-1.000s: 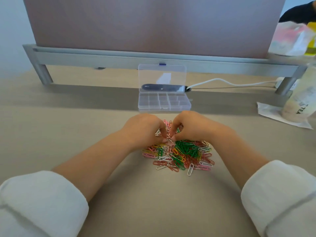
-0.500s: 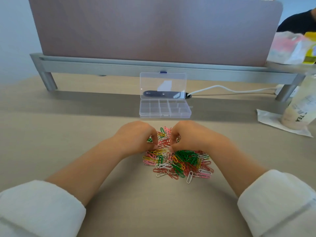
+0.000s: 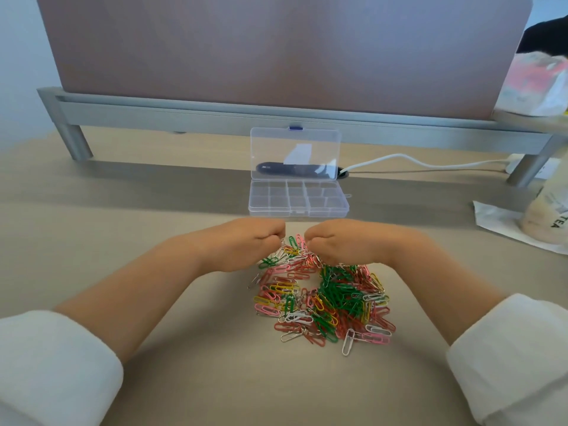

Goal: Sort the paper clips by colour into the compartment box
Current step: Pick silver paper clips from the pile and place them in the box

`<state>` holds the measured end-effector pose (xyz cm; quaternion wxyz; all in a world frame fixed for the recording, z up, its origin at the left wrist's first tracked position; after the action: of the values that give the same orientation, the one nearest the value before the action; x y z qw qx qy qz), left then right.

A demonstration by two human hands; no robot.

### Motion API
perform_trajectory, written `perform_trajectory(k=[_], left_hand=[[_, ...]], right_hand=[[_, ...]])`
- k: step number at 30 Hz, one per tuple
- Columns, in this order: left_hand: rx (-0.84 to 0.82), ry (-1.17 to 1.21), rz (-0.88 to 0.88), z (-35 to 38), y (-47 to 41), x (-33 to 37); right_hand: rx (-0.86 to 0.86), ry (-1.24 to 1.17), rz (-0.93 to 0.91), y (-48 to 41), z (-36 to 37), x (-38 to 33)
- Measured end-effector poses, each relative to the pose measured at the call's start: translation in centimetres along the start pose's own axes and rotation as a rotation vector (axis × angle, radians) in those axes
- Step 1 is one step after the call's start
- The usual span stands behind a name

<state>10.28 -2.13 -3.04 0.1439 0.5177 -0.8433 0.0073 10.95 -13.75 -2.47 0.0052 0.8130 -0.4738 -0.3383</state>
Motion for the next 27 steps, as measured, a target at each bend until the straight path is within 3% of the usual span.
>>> perform_trajectory(k=[4, 13, 24, 27], left_hand=[[0.089, 0.156, -0.026, -0.2, -0.3, -0.3], [0.206, 0.089, -0.090, -0.3, 0.6, -1.9], [0.335, 0.242, -0.187, -0.7, 0.5, -2.6], [0.342, 0.349, -0.192, -0.3, 0.4, -2.7]], right_hand=[[-0.012, -0.019, -0.030, -0.4, 0.1, 0.6], [0.081, -0.122, -0.031, -0.3, -0.4, 0.5], [0.168, -0.239, -0.092, -0.6, -0.4, 0.4], [0.174, -0.366, -0.114, -0.8, -0.5, 1.0]])
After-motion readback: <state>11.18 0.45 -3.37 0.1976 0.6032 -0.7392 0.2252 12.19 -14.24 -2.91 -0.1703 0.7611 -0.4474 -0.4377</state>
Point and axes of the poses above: each hand's wrist, its own y-axis away from the middle knuckle, its own z-axis out of the palm, x = y × z, the point moved 6 cm from there along -y, towards the middle knuckle, and after that the axes turned 14 degrees about -y, right-handed, at the moved point
